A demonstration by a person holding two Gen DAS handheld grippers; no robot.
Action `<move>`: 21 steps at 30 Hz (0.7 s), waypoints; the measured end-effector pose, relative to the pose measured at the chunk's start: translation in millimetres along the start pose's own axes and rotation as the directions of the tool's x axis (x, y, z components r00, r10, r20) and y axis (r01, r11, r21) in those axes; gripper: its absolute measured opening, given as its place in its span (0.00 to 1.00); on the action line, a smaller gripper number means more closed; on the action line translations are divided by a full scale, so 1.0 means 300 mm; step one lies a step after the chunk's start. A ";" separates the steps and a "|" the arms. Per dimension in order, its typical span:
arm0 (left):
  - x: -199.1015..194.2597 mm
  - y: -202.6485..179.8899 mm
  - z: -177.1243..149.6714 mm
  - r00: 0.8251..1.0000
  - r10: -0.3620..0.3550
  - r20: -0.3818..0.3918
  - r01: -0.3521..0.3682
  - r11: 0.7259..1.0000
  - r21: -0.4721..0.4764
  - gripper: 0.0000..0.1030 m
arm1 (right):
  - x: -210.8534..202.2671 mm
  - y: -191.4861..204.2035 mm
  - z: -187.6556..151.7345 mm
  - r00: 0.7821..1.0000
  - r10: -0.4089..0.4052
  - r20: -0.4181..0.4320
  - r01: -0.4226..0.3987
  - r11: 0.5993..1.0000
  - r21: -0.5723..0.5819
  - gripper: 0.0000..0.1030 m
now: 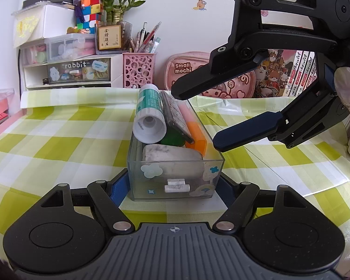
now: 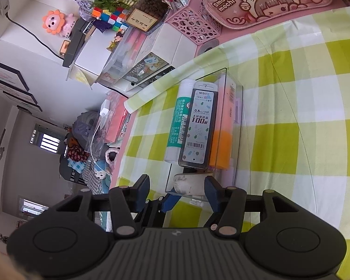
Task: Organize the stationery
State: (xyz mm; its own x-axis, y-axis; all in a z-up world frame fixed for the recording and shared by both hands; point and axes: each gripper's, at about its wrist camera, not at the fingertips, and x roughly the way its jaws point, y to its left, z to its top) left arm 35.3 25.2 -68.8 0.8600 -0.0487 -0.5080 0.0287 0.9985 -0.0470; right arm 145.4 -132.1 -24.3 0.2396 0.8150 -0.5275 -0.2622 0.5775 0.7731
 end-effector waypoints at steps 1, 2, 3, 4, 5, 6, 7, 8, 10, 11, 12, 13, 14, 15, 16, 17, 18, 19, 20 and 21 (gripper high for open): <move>0.000 0.000 0.000 1.000 0.000 0.000 0.000 1.000 0.000 0.73 | -0.008 0.000 -0.002 1.000 0.004 0.009 -0.004 1.000 -0.003 0.54; 0.000 0.000 0.001 1.000 -0.001 -0.002 0.001 1.000 0.001 0.73 | -0.020 0.000 -0.009 1.000 0.010 0.020 -0.010 1.000 -0.005 0.54; 0.000 0.000 0.002 1.000 -0.003 -0.004 0.003 1.000 0.001 0.73 | -0.029 0.001 -0.014 0.999 0.015 0.031 -0.014 1.000 -0.009 0.54; 0.000 0.000 0.003 1.000 -0.005 -0.006 0.005 1.000 0.001 0.73 | -0.046 0.002 -0.025 0.998 0.015 0.054 -0.014 1.000 -0.019 0.55; 0.000 0.001 0.005 1.000 -0.008 -0.010 0.008 1.000 0.001 0.73 | -0.061 0.005 -0.036 0.997 0.009 0.076 -0.006 0.999 -0.032 0.58; -0.002 0.003 0.007 1.000 -0.011 -0.017 0.011 1.000 0.001 0.74 | -0.080 0.010 -0.052 0.994 -0.009 0.104 0.014 0.998 -0.053 0.59; -0.003 0.002 0.010 1.000 -0.013 -0.025 0.013 1.000 0.003 0.75 | -0.098 0.015 -0.069 0.991 -0.027 0.133 0.037 0.997 -0.075 0.61; -0.006 0.003 0.017 0.999 -0.015 -0.040 0.016 1.000 0.011 0.76 | -0.115 0.019 -0.087 0.986 -0.046 0.163 0.063 0.993 -0.098 0.63; -0.015 0.002 0.028 0.998 -0.021 -0.061 0.022 0.999 0.024 0.79 | -0.153 0.021 -0.130 0.970 -0.091 0.225 0.125 0.982 -0.143 0.70; -0.025 0.002 0.036 0.997 -0.024 -0.070 0.025 0.999 0.025 0.79 | -0.170 0.018 -0.151 0.960 -0.116 0.255 0.158 0.975 -0.154 0.73; -0.033 0.002 0.042 0.997 -0.028 -0.079 0.029 0.999 0.023 0.81 | -0.182 0.015 -0.170 0.951 -0.137 0.278 0.187 0.969 -0.161 0.74; -0.043 0.002 0.049 0.995 -0.031 -0.092 0.033 0.999 0.018 0.84 | -0.194 0.011 -0.192 0.938 -0.163 0.304 0.222 0.960 -0.170 0.77; -0.055 -0.001 0.054 0.994 -0.034 -0.104 0.035 0.999 0.014 0.84 | -0.204 0.007 -0.212 0.927 -0.186 0.325 0.252 0.952 -0.175 0.78; -0.067 -0.006 0.060 0.993 -0.035 -0.114 0.037 0.999 0.014 0.86 | -0.215 0.004 -0.236 0.911 -0.215 0.351 0.291 0.940 -0.178 0.78; -0.082 -0.016 0.067 0.992 -0.033 -0.125 0.036 0.999 0.022 0.87 | -0.224 0.001 -0.256 0.897 -0.239 0.373 0.322 0.930 -0.178 0.80; -0.097 -0.027 0.075 0.991 -0.023 -0.135 0.028 0.999 0.035 0.88 | -0.235 -0.001 -0.275 0.881 -0.265 0.391 0.354 0.918 -0.177 0.82; -0.110 -0.039 0.082 0.990 -0.007 -0.144 0.014 0.999 0.048 0.93 | -0.246 -0.004 -0.292 0.866 -0.291 0.407 0.386 0.906 -0.173 0.83; -0.124 -0.049 0.088 0.989 0.010 -0.149 -0.001 0.998 0.058 0.95 | -0.258 -0.006 -0.307 0.850 -0.315 0.422 0.414 0.895 -0.167 0.85; -0.141 -0.057 0.096 0.987 0.031 -0.156 -0.021 0.998 0.065 0.95 | -0.274 -0.008 -0.324 0.832 -0.341 0.438 0.445 0.881 -0.159 0.88; -0.150 -0.061 0.102 0.984 0.048 -0.169 -0.038 0.997 0.063 0.95 | -0.286 -0.009 -0.335 0.816 -0.362 0.451 0.469 0.870 -0.151 0.89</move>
State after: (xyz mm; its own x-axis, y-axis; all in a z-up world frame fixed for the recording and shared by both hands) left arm 11.6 9.8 -18.6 0.7619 -0.0044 -0.6477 0.0282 0.9993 0.0263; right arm 31.8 -198.8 -16.6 0.7120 0.4346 -0.5516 -0.2564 0.8921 0.3720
